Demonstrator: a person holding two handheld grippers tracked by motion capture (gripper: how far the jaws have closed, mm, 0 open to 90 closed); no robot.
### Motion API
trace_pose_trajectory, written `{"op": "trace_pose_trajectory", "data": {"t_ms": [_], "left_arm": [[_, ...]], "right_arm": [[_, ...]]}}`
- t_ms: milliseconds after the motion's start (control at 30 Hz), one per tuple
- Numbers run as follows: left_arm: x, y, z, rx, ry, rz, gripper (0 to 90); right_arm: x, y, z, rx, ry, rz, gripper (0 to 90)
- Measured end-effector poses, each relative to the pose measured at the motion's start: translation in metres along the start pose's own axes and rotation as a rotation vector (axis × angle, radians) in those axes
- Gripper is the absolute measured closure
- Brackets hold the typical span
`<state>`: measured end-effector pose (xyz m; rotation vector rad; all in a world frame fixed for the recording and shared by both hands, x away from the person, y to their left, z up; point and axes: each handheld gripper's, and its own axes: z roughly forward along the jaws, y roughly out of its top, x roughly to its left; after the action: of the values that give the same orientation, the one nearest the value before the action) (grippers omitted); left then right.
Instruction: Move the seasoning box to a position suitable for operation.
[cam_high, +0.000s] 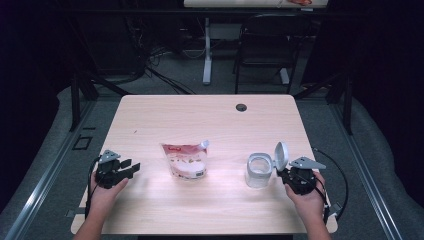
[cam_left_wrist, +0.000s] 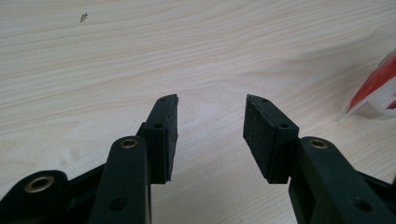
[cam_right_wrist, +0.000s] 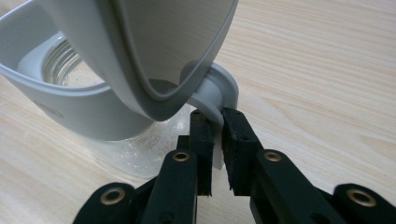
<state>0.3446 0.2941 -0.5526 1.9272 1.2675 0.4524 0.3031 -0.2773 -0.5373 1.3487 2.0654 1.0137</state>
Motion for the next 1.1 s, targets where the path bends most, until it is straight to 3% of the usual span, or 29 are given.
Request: {"op": "trace_pose_trajectory", "data": {"t_ms": [433,567,933,1100], "left_arm": [[0.000,0.000,0.000,-0.002,0.000,0.002,55.0],[0.000,0.000,0.000,-0.002,0.001,0.002,55.1],[0.000,0.000,0.001,-0.005,0.002,0.003,55.0],[0.000,0.000,-0.001,-0.003,-0.001,0.004,55.0]], "right_arm": [[0.015,0.000,0.000,0.010,0.096,-0.064,82.8],[0.017,0.000,0.001,0.006,0.121,-0.065,82.5],[0.015,-0.001,0.001,-0.002,0.149,-0.043,81.1],[0.016,-0.005,0.000,-0.004,0.141,-0.003,77.0]]}}
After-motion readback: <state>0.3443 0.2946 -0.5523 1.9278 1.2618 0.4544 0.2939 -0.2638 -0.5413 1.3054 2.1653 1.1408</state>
